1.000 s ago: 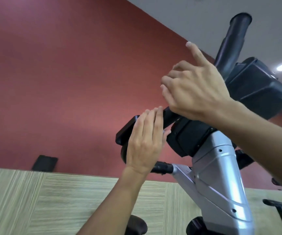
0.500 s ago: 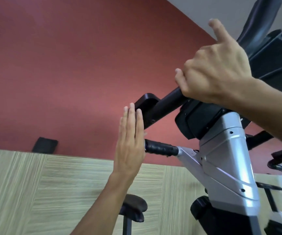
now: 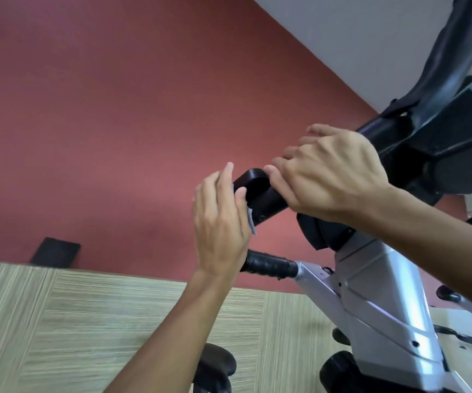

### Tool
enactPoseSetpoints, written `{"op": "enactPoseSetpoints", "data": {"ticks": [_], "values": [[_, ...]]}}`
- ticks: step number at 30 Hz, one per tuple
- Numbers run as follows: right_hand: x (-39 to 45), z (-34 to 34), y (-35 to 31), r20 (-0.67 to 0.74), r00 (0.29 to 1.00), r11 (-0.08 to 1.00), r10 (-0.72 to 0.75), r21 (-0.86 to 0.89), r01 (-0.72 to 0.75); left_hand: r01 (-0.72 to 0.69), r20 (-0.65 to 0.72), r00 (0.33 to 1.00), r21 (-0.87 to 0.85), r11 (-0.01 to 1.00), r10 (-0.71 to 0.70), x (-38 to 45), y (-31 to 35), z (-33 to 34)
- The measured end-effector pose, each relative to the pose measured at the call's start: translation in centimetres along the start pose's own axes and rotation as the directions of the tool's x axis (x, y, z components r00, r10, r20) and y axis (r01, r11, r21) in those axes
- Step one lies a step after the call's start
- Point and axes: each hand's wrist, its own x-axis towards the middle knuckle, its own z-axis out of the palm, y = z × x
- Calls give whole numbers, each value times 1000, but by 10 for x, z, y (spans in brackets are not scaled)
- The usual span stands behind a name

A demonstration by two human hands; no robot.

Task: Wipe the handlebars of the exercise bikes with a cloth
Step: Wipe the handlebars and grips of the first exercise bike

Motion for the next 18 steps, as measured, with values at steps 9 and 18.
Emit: {"op": "enactPoseSetpoints", "data": {"ticks": [9,18], "values": [[-2,10,4,-70,997,998,-27,48,30,35,26,999,-189,981,-30,12,-15,-3],[-1,18,0,-260,964,998,63,-5,-67,0,102,995,-151,989,16,39,13,0]]}}
